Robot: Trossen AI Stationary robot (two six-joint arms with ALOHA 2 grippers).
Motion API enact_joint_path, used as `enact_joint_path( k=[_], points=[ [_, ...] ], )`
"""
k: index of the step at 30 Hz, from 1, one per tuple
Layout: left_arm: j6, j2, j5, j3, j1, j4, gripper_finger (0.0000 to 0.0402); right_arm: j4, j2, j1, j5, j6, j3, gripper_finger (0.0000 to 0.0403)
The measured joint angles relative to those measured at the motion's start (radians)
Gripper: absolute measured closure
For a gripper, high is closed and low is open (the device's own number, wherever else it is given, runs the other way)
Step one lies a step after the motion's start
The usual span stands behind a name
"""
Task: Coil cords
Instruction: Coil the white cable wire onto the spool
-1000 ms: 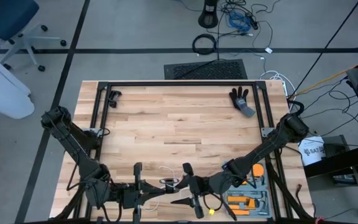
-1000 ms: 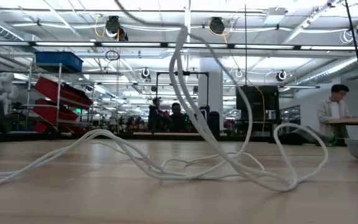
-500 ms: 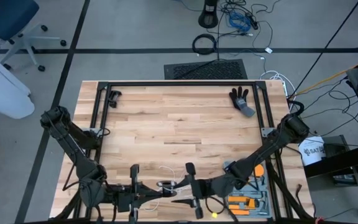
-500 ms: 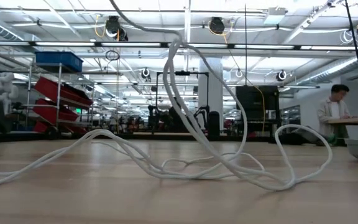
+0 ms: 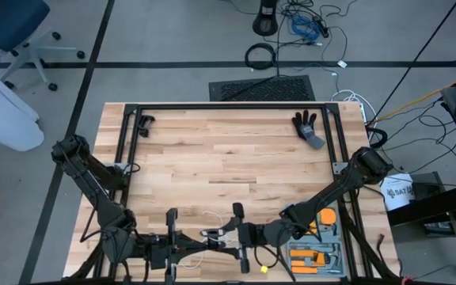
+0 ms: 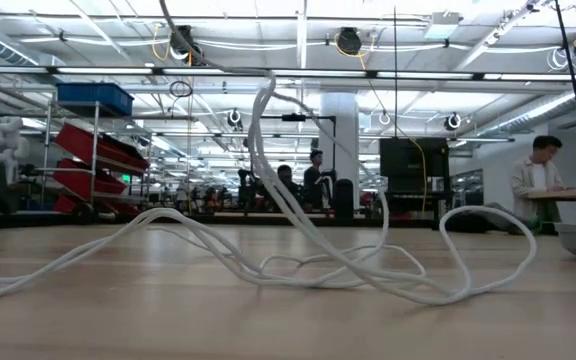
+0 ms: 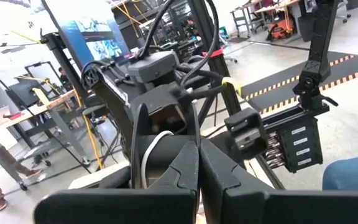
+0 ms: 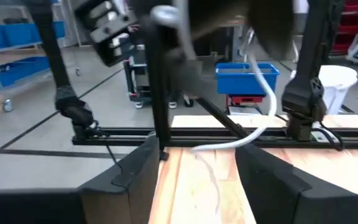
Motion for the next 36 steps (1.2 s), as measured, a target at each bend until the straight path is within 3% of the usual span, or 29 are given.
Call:
enact_joint_path(
  k=[6, 14, 21, 28, 36],
  points=[
    [0.000, 0.000, 0.000, 0.000, 0.000, -0.002, 0.0400, 0.027, 0.011, -0.006, 0.023, -0.024, 0.000, 0.0242],
    [0.000, -0.001, 0.000, 0.000, -0.013, -0.001, 0.0400, -0.011, 0.010, 0.016, 0.022, -0.026, 0.000, 0.0385],
    [0.000, -0.011, 0.000, 0.000, -0.041, 0.000, 0.0400, -0.064, -0.025, 0.024, 0.061, -0.008, 0.000, 0.0401],
    [0.000, -0.011, -0.007, 0.000, -0.030, -0.001, 0.0400, -0.064, -0.026, 0.035, 0.035, -0.024, 0.000, 0.0369],
    [0.001, -0.011, -0.020, 0.000, -0.026, -0.001, 0.0400, -0.031, -0.025, 0.039, 0.024, -0.053, 0.000, 0.0218]
  ],
)
